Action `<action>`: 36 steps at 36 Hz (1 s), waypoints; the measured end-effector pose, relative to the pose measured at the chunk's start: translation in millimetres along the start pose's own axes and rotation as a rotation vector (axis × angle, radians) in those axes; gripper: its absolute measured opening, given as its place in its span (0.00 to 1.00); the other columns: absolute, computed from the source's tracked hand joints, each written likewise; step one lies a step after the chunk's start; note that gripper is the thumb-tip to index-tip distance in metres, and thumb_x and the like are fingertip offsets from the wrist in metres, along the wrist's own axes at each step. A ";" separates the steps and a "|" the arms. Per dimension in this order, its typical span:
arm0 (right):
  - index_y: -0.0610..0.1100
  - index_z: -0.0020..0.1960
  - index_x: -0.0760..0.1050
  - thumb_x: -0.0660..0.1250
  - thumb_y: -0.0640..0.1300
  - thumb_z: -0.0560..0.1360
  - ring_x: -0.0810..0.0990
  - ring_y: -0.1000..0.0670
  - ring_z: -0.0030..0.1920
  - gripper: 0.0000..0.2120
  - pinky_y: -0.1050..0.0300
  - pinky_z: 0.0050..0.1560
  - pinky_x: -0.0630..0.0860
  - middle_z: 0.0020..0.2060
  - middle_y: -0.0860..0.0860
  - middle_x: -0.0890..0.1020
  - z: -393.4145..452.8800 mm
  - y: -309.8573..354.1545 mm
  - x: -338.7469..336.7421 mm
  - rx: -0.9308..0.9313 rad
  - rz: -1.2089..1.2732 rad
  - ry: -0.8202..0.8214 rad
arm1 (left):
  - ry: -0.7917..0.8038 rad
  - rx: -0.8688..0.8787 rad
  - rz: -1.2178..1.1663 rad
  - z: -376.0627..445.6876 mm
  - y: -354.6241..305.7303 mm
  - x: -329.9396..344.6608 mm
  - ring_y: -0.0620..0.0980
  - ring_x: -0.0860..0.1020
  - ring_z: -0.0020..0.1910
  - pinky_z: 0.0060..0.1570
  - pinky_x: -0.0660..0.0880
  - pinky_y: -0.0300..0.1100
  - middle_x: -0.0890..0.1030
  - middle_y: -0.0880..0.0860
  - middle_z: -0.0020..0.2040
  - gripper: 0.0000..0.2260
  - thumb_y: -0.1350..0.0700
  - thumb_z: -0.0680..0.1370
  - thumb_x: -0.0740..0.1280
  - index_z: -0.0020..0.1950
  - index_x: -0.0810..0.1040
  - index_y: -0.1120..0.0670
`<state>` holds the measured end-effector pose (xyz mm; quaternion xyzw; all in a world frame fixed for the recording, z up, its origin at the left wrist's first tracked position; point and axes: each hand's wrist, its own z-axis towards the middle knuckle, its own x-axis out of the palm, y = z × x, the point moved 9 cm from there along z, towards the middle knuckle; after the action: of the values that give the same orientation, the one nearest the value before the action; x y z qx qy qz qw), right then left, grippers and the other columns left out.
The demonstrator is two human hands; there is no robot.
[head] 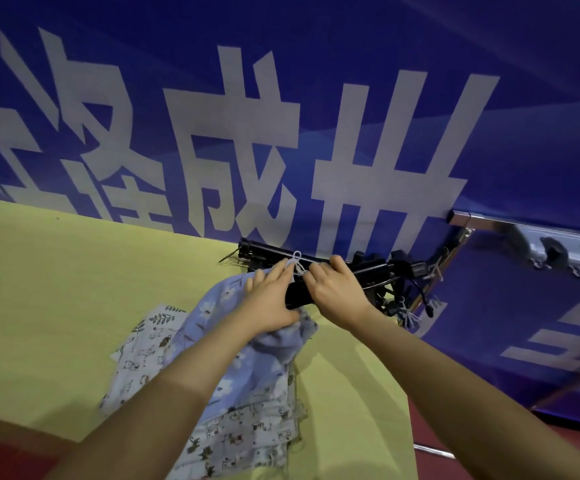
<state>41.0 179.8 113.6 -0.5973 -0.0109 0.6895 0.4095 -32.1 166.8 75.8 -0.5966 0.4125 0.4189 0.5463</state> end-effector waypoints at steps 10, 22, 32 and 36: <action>0.44 0.53 0.77 0.72 0.43 0.66 0.78 0.47 0.46 0.15 0.53 0.52 0.62 0.46 0.50 0.80 -0.1 -11.7 -16.5 0.038 0.098 -0.322 | -0.268 -0.101 0.183 9.6 3.9 -17.9 0.55 0.66 0.58 0.55 0.63 0.46 0.72 0.52 0.57 0.19 0.43 0.75 0.65 0.58 0.70 0.54; 0.41 0.52 0.74 0.62 0.46 0.76 0.77 0.43 0.43 0.09 0.57 0.44 0.64 0.43 0.46 0.78 -8.6 -20.6 14.5 0.267 0.597 -0.149 | -0.411 -0.186 -0.212 4.4 40.9 -48.0 0.53 0.64 0.50 0.47 0.58 0.44 0.75 0.52 0.45 0.17 0.41 0.76 0.63 0.48 0.72 0.55; 0.48 0.65 0.72 0.65 0.49 0.76 0.74 0.48 0.63 0.19 0.49 0.65 0.62 0.61 0.50 0.78 36.7 6.0 26.1 0.385 1.124 0.130 | -0.411 -0.155 -0.436 -22.7 37.0 -70.1 0.48 0.58 0.47 0.56 0.63 0.46 0.61 0.43 0.39 0.12 0.48 0.78 0.64 0.56 0.71 0.54; 0.39 0.53 0.78 0.64 0.43 0.78 0.80 0.48 0.45 0.08 0.50 0.50 0.77 0.45 0.45 0.83 39.4 8.4 19.4 0.389 1.332 0.098 | -0.436 -0.173 -0.464 -28.2 46.0 -70.9 0.51 0.61 0.49 0.54 0.62 0.45 0.62 0.44 0.39 0.12 0.49 0.78 0.64 0.56 0.70 0.54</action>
<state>4.5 204.1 104.9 -0.4230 0.5001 0.7557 -0.0013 -96.3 138.2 130.6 -0.6150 0.1020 0.4346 0.6499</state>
